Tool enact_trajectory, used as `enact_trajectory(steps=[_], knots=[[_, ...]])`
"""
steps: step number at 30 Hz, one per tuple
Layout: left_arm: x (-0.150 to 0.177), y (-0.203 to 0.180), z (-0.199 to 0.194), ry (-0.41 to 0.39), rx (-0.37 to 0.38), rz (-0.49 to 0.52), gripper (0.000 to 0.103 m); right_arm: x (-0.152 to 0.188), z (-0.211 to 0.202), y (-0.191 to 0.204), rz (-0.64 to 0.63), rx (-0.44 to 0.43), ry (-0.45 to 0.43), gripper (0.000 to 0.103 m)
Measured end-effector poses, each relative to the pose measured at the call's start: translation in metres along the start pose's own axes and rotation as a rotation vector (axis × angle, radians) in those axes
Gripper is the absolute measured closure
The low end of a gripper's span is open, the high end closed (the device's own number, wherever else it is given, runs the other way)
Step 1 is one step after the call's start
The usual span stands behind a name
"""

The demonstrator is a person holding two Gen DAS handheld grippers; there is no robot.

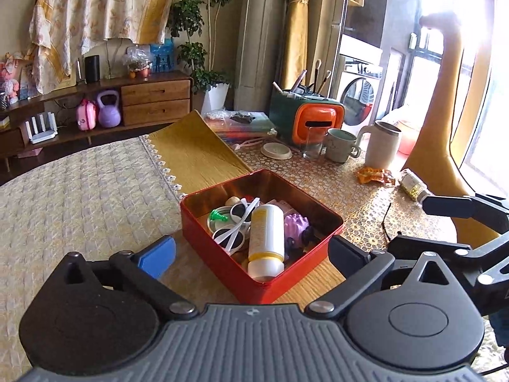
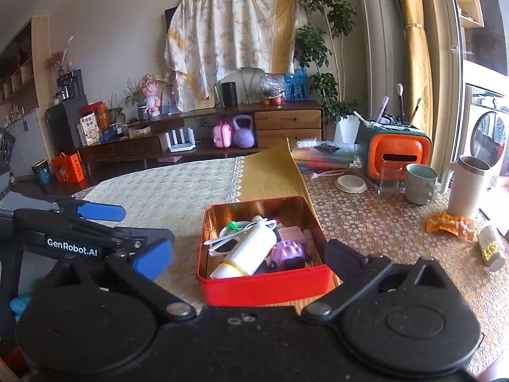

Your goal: Organize rigid objects

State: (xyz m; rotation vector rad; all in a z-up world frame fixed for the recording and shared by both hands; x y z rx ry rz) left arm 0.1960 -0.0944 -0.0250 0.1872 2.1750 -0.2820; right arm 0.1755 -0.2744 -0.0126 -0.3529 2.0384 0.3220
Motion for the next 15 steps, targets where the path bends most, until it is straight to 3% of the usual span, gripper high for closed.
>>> enact_trajectory(steps=[15], knots=[[0.000,-0.014,-0.022,-0.026,0.034,0.013,0.000,0.007,-0.013,-0.008,0.068,0.013,-0.009,0.000]])
Point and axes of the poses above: each gripper's, at about its wrist camera, not at the fingertips, and z roughly the way its jaws point, y to its left, x to its underside, the point moved 3 cm from there along z, roughly the way its jaws point, and after that the axes turned 4 degrees about x, right-handed, at the moved point
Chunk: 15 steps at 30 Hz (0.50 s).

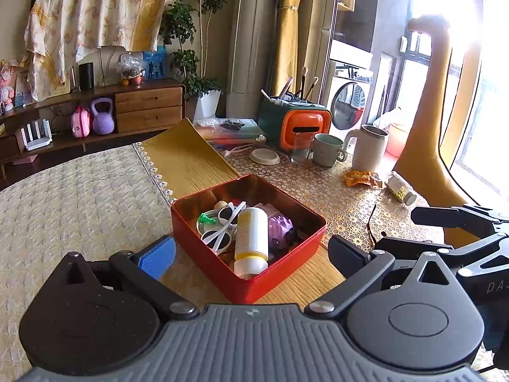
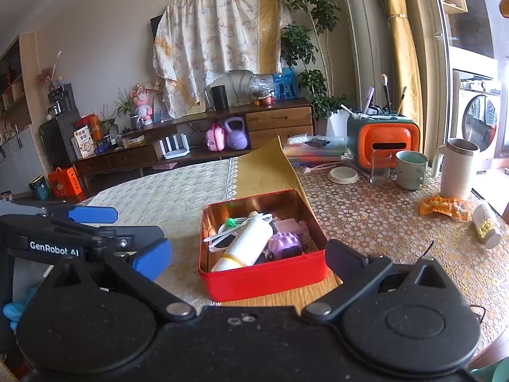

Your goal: Organize rigid objects

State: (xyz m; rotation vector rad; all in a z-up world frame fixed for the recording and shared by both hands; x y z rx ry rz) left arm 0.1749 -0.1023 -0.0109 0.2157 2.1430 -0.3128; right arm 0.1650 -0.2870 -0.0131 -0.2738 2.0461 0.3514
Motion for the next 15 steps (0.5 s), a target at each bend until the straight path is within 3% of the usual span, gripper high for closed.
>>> enact_trajectory(steps=[15], knots=[[0.0028,0.0024,-0.0077,-0.021,-0.038,-0.015,0.000,0.0027,-0.0042,0.0035,0.008,0.001,0.006,0.000]])
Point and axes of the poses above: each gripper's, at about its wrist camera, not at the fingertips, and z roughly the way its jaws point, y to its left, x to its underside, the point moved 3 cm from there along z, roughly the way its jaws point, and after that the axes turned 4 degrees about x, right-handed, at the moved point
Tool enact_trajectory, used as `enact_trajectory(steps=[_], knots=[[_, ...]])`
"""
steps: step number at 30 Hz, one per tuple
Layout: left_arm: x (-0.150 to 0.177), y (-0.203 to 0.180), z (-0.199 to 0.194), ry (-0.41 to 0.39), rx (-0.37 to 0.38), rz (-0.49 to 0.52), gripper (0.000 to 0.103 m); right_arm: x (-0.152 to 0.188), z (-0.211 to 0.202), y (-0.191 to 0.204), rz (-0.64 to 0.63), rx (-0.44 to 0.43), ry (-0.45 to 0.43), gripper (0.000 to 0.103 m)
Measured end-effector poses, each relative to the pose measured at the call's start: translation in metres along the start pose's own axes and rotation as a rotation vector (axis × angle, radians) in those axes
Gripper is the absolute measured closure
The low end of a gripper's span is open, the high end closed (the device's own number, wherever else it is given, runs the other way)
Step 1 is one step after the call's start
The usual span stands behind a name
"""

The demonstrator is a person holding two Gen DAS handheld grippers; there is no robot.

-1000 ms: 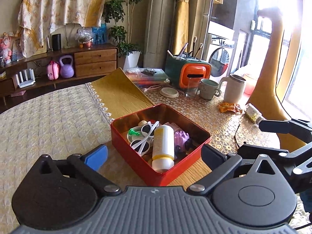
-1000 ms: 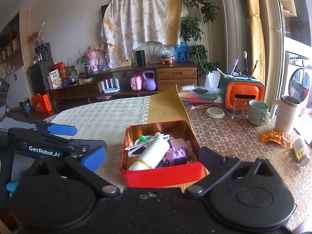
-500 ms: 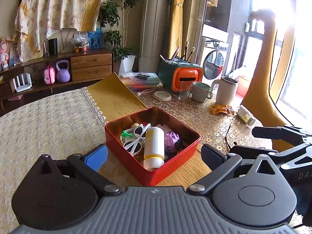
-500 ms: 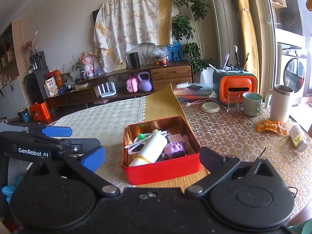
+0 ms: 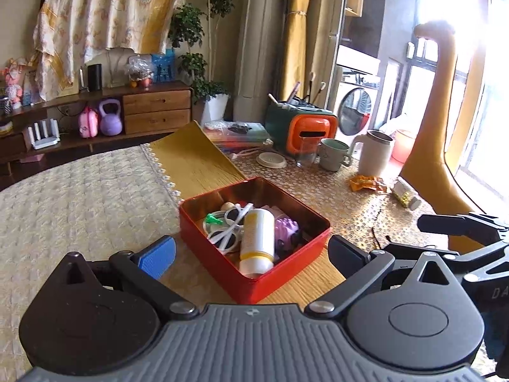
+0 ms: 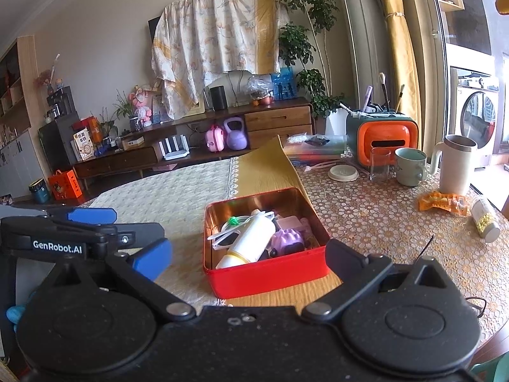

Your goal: Organize rigid objects

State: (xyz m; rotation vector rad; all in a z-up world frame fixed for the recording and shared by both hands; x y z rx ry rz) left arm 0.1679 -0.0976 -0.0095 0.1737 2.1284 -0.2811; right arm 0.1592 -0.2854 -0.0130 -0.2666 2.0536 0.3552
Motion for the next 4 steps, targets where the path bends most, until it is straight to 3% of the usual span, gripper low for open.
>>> enact_trajectory(steps=[4], knots=[[-0.0005,0.0024,-0.0023,-0.007,0.000,0.007,0.000,0.0003,-0.0007,0.0020,0.002,0.000,0.006,0.000]])
Point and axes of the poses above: each gripper's, at about its wrist camera, not at the fingertips, and z roughly the way its jaws point, y to its left, x to its underside, the point moved 3 cm from there along z, roughly the way its jaws point, and after that the axes turned 4 degrees about x, right-handed, at the moved point
